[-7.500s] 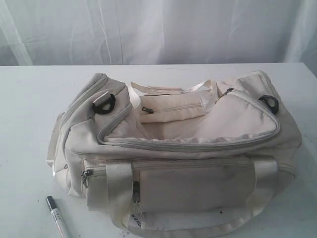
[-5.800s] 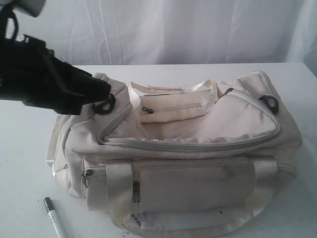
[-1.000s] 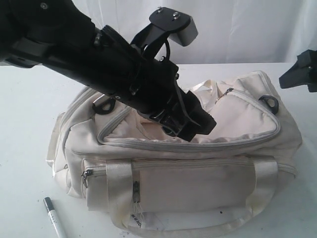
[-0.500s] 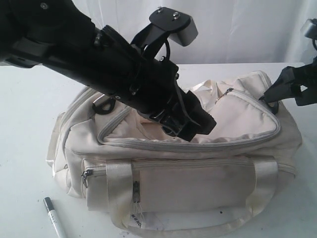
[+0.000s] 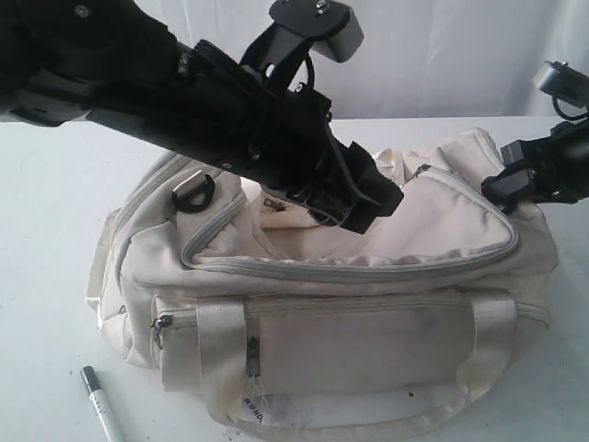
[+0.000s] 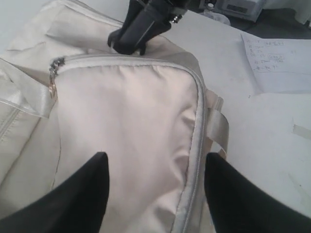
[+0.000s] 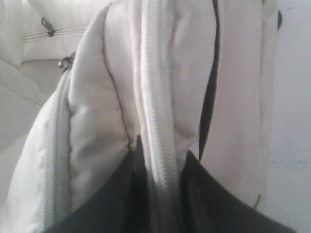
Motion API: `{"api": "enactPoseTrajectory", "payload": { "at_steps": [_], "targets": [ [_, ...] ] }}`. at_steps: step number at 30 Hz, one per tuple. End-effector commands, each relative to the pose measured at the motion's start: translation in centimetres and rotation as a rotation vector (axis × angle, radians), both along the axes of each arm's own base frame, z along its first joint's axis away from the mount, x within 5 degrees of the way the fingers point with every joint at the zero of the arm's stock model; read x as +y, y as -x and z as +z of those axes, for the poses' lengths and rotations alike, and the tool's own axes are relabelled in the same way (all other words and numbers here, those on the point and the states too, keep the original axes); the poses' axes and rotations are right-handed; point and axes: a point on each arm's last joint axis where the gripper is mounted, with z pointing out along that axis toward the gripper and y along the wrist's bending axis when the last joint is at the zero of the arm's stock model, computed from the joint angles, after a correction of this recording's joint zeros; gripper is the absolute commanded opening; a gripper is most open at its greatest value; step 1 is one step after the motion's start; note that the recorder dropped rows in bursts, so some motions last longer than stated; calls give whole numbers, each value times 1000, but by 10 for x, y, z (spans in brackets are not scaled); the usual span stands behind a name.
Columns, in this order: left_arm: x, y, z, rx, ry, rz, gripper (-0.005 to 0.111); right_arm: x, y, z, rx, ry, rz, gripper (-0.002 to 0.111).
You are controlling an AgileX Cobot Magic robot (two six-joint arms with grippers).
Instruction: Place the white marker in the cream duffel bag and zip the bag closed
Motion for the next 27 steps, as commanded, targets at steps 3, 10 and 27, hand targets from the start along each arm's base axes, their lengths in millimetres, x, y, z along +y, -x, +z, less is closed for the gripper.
{"api": "enactPoseTrajectory", "payload": {
  "at_steps": [3, 10, 27],
  "targets": [
    [-7, -10, -7, -5, 34, 54, 61, 6, 2, 5, 6, -56, 51, 0],
    [-27, -36, -24, 15, 43, 81, 61, 8, 2, 7, -10, -78, 65, 0],
    [-39, -116, -81, -297, -145, 137, 64, 10, 3, 8, -15, -100, 84, 0]
  ]
}}
